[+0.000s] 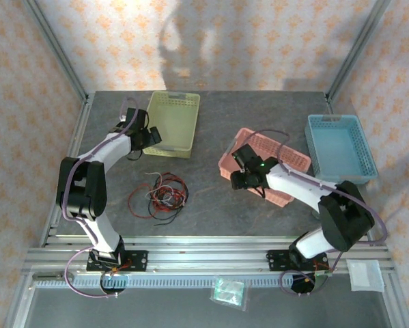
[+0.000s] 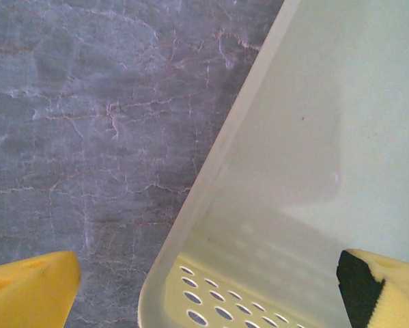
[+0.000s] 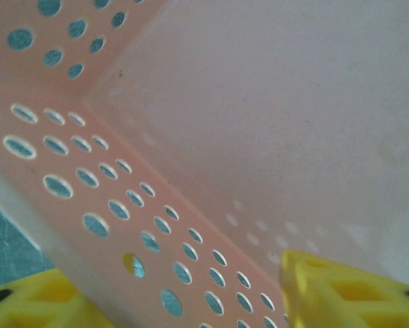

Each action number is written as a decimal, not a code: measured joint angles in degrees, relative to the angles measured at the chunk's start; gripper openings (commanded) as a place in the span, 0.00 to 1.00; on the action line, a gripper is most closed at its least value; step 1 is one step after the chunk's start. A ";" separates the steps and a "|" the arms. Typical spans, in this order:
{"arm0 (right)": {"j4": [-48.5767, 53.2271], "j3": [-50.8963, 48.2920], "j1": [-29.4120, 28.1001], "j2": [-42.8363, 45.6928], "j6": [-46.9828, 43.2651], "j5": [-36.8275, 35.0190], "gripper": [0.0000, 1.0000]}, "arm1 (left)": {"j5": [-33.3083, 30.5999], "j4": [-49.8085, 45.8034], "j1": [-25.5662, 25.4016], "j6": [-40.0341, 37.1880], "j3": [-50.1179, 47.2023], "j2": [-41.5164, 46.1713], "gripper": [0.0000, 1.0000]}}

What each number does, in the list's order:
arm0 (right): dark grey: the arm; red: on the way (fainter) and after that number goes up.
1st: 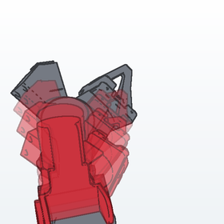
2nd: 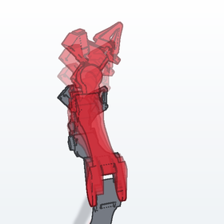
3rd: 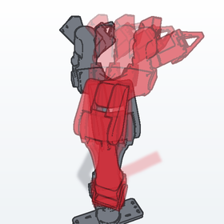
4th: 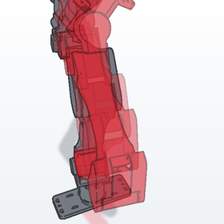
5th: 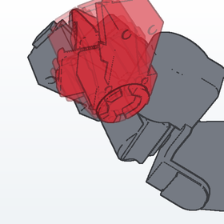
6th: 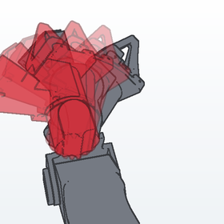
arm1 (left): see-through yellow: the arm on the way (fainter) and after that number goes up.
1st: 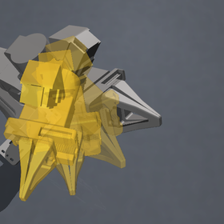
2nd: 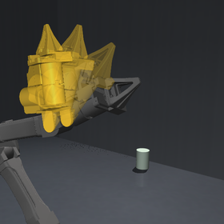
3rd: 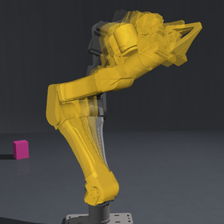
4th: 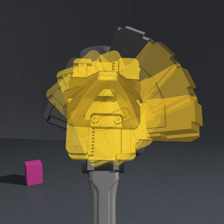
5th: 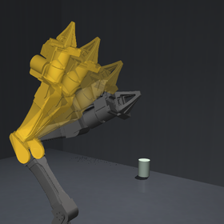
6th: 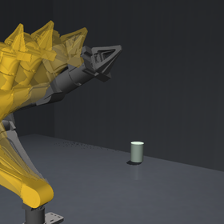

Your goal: Untangle the cables

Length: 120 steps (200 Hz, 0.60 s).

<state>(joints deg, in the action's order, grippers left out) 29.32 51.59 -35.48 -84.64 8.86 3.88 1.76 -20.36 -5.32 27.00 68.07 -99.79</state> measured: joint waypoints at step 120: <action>2.67 46.97 4.28 -37.79 7.21 -4.11 0.12 | 2.93 1.18 0.00 0.09 -5.79 9.44 1.00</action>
<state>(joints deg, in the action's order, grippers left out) 31.99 98.56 -31.20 -122.43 16.08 -0.23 4.69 -19.18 -5.32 27.09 62.28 -90.35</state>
